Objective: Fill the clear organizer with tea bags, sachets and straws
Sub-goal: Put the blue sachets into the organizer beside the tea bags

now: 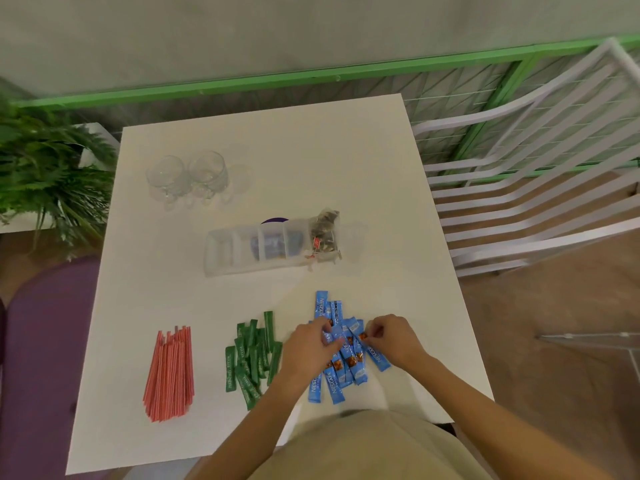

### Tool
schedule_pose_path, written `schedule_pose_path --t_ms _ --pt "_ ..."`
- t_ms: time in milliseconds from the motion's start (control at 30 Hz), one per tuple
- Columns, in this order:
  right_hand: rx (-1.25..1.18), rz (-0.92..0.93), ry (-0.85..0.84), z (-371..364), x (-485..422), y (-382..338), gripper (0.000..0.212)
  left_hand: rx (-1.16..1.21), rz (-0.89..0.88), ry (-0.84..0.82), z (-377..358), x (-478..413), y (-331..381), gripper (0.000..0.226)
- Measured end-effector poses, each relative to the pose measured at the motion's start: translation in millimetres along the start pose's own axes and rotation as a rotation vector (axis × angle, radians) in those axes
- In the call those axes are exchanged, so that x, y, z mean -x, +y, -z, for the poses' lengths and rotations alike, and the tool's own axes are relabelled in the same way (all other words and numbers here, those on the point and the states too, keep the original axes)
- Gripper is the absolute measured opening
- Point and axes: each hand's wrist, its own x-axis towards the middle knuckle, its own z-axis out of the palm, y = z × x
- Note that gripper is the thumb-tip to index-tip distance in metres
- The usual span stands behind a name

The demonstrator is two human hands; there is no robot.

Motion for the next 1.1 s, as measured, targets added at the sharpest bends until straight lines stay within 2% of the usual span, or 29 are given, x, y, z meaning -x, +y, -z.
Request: schedule_pose_path --t_ms 167,267,433,567,633,900,967,1100 --pt "-0.200 0.028 -0.018 12 5 8 0.023 -0.060 0.016 0.029 -11 -1 2 0.045" --pt "-0.265 0.022 -0.024 16 7 16 0.025 -0.101 0.025 0.042 -14 -2 3 0.041" --pt "-0.296 0.009 -0.091 14 4 27 0.012 -0.103 0.084 0.059 -19 -4 8 0.031" --pt "-0.290 0.034 -0.123 9 3 22 0.022 0.073 0.129 0.091 -21 -1 12 0.012" --pt "-0.310 0.055 -0.130 11 3 18 0.025 0.182 0.136 0.121 -21 0 13 0.012" --pt "-0.413 0.135 -0.244 34 2 1 0.009 0.606 0.125 0.191 -4 13 23 0.009" --pt "-0.431 0.178 -0.259 44 1 -10 0.013 0.687 0.127 0.216 8 16 26 0.008" --pt "-0.455 0.275 -0.247 68 -9 -44 0.038 0.651 0.070 0.317 47 12 36 0.008"
